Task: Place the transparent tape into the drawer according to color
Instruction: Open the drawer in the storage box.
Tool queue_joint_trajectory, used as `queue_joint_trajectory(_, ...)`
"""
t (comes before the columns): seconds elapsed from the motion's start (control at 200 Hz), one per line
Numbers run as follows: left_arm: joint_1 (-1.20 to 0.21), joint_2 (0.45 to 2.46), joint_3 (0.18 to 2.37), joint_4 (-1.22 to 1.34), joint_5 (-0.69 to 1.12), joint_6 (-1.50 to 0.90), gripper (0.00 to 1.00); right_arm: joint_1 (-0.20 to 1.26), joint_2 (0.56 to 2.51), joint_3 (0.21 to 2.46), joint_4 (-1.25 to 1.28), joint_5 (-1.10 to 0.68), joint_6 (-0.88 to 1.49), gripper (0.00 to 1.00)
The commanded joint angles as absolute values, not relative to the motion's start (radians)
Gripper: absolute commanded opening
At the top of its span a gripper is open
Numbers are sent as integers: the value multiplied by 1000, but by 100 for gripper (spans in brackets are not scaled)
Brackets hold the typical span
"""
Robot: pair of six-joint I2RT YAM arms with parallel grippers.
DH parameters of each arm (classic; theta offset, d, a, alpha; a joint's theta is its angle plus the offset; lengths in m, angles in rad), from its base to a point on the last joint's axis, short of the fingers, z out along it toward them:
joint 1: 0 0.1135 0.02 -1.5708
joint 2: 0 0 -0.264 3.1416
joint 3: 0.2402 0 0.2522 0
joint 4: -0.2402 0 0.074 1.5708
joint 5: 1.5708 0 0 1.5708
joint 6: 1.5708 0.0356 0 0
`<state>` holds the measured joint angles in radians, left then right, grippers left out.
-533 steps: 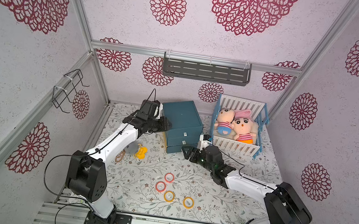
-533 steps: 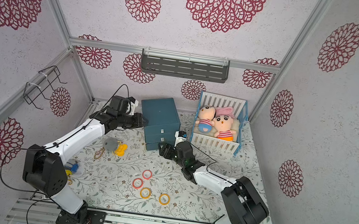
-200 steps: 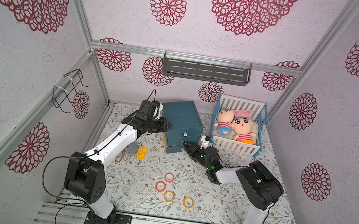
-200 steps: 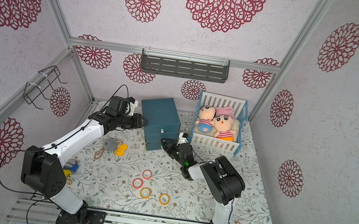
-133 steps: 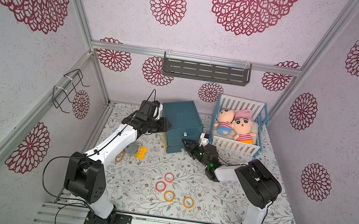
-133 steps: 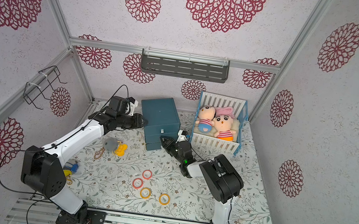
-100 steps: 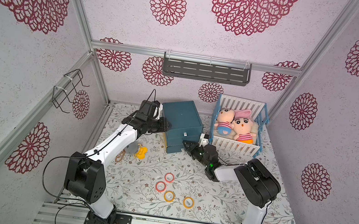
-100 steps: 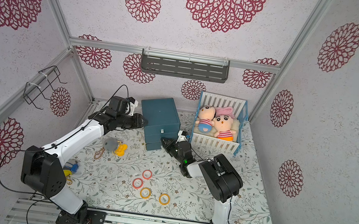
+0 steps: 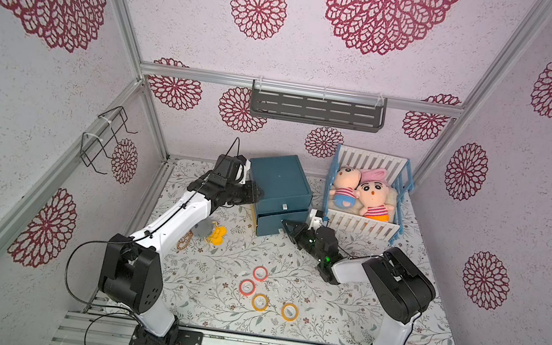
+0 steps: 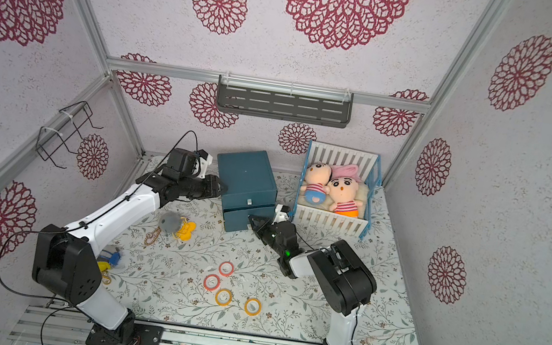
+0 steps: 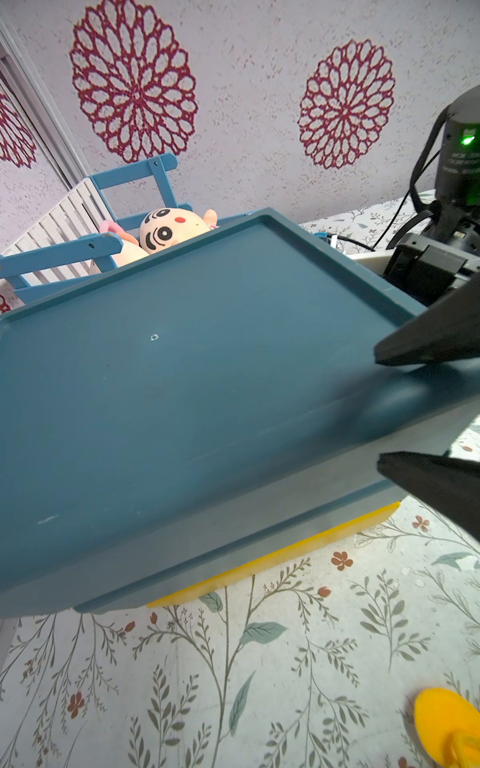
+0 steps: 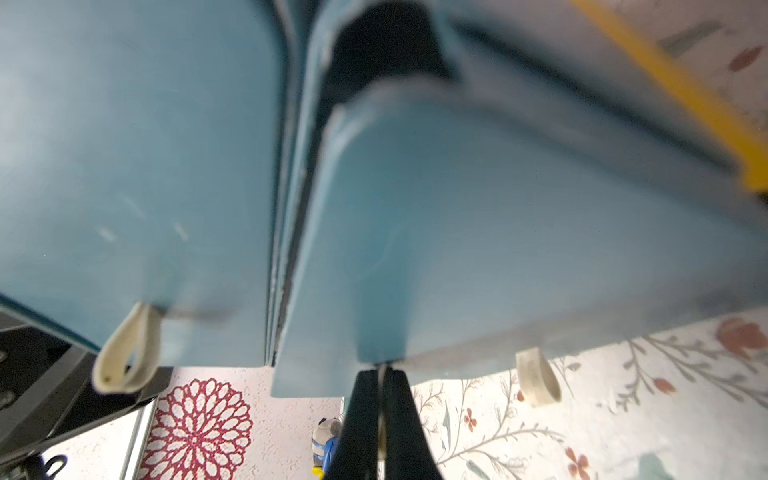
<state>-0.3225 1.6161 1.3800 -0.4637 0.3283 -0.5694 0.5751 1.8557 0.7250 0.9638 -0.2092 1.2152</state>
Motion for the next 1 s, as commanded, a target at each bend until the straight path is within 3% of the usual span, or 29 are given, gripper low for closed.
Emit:
queue_joint_trajectory(0.0,-321,1605,1365,-474,330,-558,41,583,1772,675,983,-213,1215,0)
queue_joint_trajectory(0.911,-322,1593,1362,-474,333,-560,40,669,1569,522,856,-160,1163,0)
queue_joint_trajectory(0.991,-321,1590,1359,-474,331,-559,40,670,1561,520,851,-161,1154,15)
